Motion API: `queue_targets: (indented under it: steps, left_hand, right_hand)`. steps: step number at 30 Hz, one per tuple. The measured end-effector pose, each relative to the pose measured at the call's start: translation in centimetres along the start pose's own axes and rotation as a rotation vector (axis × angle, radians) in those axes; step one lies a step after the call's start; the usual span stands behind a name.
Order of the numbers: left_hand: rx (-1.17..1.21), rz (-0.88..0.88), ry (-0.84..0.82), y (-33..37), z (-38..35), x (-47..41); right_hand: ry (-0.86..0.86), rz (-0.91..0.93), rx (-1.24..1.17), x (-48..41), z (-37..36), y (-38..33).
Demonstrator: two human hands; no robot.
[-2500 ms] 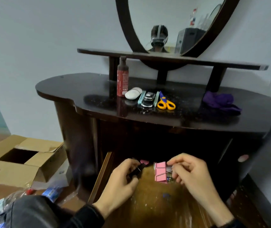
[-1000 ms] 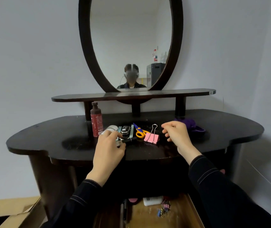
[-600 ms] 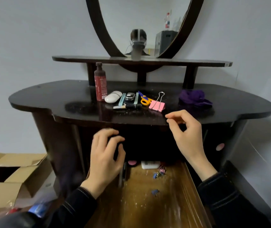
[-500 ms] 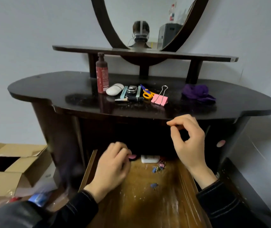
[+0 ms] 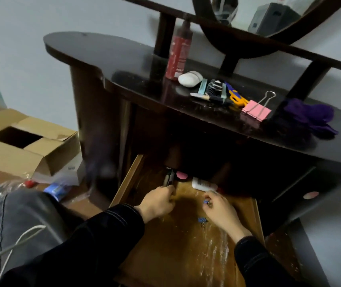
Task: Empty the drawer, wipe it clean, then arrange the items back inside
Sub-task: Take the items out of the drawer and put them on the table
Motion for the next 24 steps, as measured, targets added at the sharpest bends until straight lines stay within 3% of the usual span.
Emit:
queue_targets:
  steps: [4,8,13,17,21,24]
  left_hand:
    - [-0.044,-0.014,-0.002,-0.3,-1.0,-0.2]
    - [-0.070,-0.003,-0.030,-0.6,-1.2,-0.3]
    - [-0.064,0.006,-0.038,-0.5,-0.7,-0.5]
    - [-0.066,0.009,-0.042,-0.3,-0.4,-0.4]
    - [-0.075,-0.003,-0.044,-0.2,-0.2,-0.2]
    - [-0.081,-0.003,-0.043,-0.2,-0.1,-0.1]
  right_hand:
    - [-0.001,-0.058,0.246,-3.9,-1.3,0.4]
    - [-0.149,-0.169,0.403,-6.8,-2.0,0.5]
    - [-0.219,-0.235,0.391,-8.7,-2.7,1.0]
    - [-0.367,-0.228,0.202,-9.2,-2.5,0.6]
    - [-0.233,-0.333,0.211,-8.6,-2.6,0.5]
    - [-0.260,-0.211,0.335,-8.7,-2.1,-0.1]
Point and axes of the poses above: each hand's wrist, its own x-axis away from the middle knuckle, its own z-axis out of the back of the hand, y = z × x, the point moved 4 cm from there along -x, towards the middle knuckle, and after that the axes turned 5 degrees about -x, right-handed, at the moved point
